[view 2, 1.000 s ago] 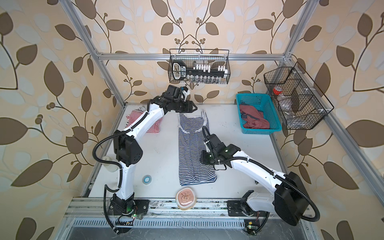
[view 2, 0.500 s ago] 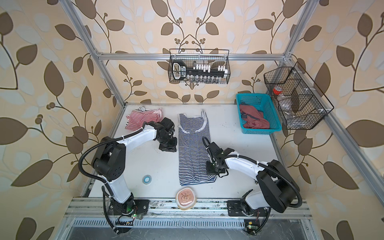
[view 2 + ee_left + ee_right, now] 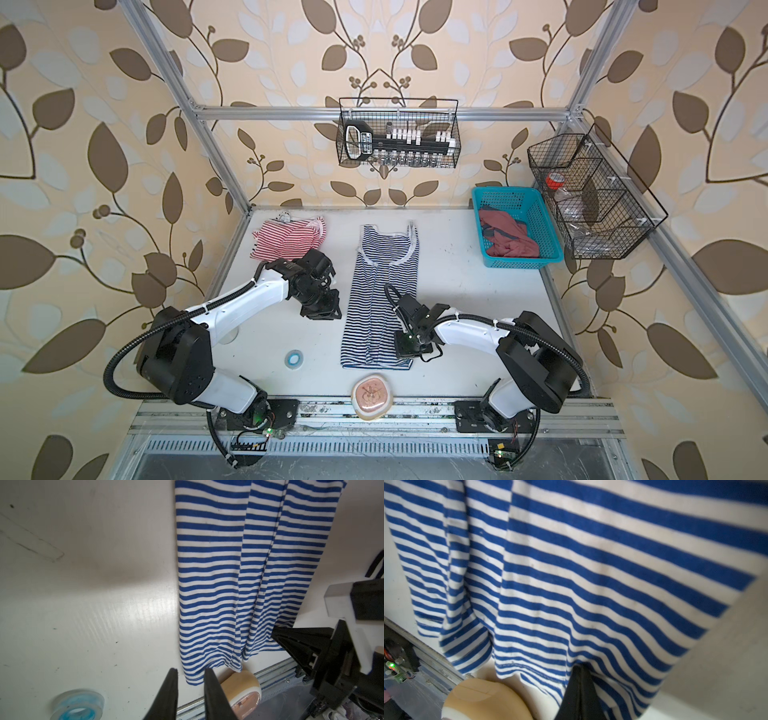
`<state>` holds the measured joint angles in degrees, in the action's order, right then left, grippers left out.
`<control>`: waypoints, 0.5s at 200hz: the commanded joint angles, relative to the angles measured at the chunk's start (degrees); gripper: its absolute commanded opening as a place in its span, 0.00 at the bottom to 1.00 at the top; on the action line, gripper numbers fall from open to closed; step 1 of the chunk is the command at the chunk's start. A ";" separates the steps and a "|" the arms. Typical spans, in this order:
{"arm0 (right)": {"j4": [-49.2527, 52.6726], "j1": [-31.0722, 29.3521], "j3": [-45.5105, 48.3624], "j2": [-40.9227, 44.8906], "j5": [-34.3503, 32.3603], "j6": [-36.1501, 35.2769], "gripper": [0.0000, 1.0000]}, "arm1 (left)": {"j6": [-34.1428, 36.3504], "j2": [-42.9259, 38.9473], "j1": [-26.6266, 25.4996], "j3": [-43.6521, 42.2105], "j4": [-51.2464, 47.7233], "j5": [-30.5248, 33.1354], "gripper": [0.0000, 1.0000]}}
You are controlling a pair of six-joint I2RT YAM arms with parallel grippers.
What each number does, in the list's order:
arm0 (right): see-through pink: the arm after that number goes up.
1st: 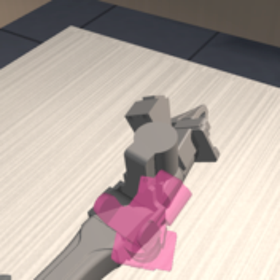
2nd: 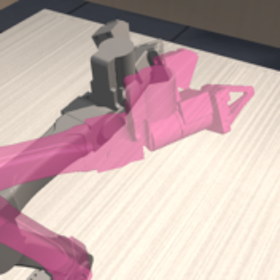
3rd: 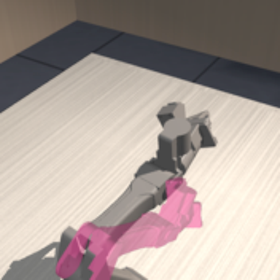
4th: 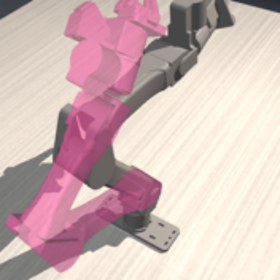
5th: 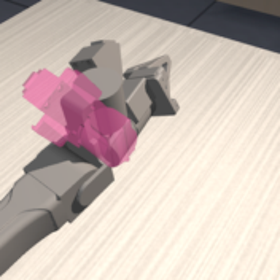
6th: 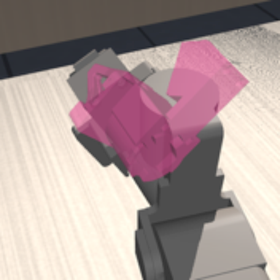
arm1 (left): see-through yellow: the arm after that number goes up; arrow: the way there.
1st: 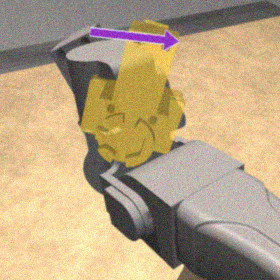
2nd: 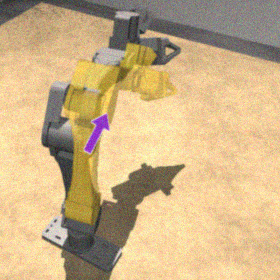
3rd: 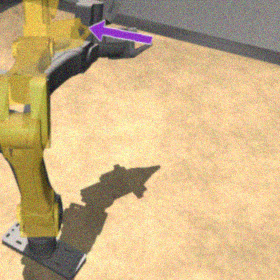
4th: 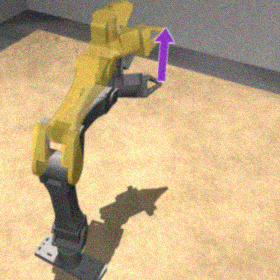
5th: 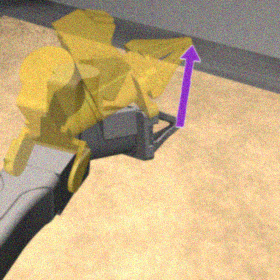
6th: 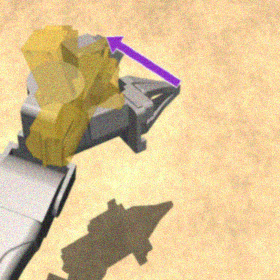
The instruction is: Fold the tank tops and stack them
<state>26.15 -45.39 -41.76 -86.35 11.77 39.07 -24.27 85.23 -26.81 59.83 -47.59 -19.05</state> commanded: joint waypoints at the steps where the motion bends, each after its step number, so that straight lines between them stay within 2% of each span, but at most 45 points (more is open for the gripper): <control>1: 6.86 -0.48 -0.94 3.82 -6.09 1.30 0.17 | -0.83 -4.11 -1.36 -2.07 -1.80 -0.73 0.34; 19: 10.03 -0.75 -1.83 10.55 -8.45 2.96 0.27 | -2.06 -6.08 -2.07 -4.19 -1.42 -1.05 0.39; 45: 14.37 -0.93 -0.41 20.89 -10.81 6.57 0.34 | -4.67 -8.63 -2.98 -8.52 1.66 -3.36 0.42; 73: 16.87 -0.93 4.50 28.18 -11.77 9.81 0.35 | -6.97 -9.47 -3.86 -13.05 5.11 -5.07 0.44; 100: 11.85 -0.04 10.95 29.83 -8.30 12.67 0.30 | -8.78 -9.29 -4.21 -15.60 8.82 -6.69 0.46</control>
<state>37.91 -46.00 -36.42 -56.66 2.28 47.24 -30.41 76.90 -30.41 45.67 -42.65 -22.74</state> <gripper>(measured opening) 0.317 0.454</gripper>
